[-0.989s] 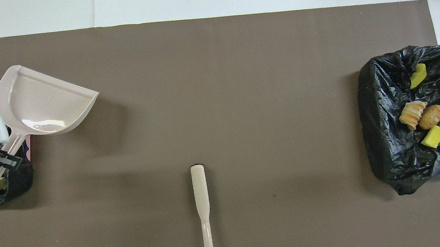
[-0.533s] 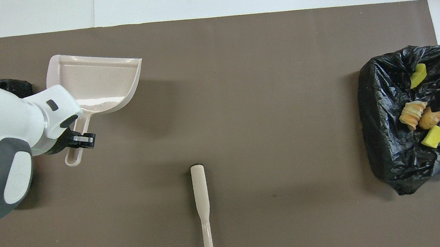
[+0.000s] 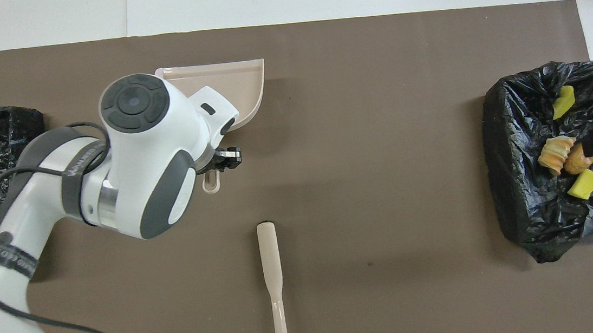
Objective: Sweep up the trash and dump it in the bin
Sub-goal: 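Bring the empty dustpan back over the table with the left gripper, then set the dustpan down with the left gripper and withdraw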
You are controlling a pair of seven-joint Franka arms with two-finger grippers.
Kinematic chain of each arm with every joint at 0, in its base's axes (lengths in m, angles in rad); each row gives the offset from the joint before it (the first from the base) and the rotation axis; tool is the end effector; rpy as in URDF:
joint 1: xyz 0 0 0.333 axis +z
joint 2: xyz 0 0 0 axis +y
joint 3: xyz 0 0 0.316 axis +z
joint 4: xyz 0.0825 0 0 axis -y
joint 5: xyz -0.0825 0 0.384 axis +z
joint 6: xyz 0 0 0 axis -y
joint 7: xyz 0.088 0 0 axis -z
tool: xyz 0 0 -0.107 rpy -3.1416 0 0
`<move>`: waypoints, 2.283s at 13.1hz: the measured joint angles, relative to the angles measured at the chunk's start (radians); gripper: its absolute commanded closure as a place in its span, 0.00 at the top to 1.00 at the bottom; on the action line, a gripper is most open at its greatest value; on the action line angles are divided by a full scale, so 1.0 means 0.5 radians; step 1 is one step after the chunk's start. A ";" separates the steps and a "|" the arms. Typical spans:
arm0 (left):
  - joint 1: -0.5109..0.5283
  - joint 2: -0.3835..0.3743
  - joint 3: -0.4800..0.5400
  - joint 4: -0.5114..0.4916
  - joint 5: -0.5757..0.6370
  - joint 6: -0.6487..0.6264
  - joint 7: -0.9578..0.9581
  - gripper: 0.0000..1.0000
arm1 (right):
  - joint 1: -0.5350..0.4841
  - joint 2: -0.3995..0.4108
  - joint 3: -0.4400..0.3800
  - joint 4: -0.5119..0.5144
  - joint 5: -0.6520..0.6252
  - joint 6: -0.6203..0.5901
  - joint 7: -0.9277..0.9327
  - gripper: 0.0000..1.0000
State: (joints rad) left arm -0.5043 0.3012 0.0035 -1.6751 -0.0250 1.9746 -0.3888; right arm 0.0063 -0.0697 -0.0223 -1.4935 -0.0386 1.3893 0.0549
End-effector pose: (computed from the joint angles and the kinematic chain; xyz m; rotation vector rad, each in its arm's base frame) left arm 0.5656 -0.3116 0.4275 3.1184 -0.1597 -0.0171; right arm 0.5122 -0.0134 0.6819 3.1016 -0.1197 -0.0525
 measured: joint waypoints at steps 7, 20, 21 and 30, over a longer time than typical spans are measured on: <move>-0.089 0.179 0.001 0.003 -0.003 0.213 -0.053 0.00 | 0.000 0.000 0.000 0.000 0.000 0.000 0.000 1.00; -0.158 0.089 0.033 -0.094 -0.004 0.119 -0.054 1.00 | 0.000 0.000 0.000 0.000 0.000 0.000 0.000 1.00; -0.143 0.029 0.054 -0.094 -0.003 0.042 -0.053 1.00 | 0.000 0.000 0.000 0.000 0.000 0.000 0.000 1.00; 0.581 -0.616 0.093 -0.120 -0.002 -0.459 0.811 1.00 | 0.000 0.000 0.000 -0.001 0.000 0.000 0.000 1.00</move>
State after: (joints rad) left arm -0.2138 -0.0070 0.0498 -1.7351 -0.0258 1.7449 0.0166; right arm 0.0064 -0.0697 -0.0225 -1.4938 -0.0386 1.3893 0.0549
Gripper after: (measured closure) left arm 0.000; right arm 0.000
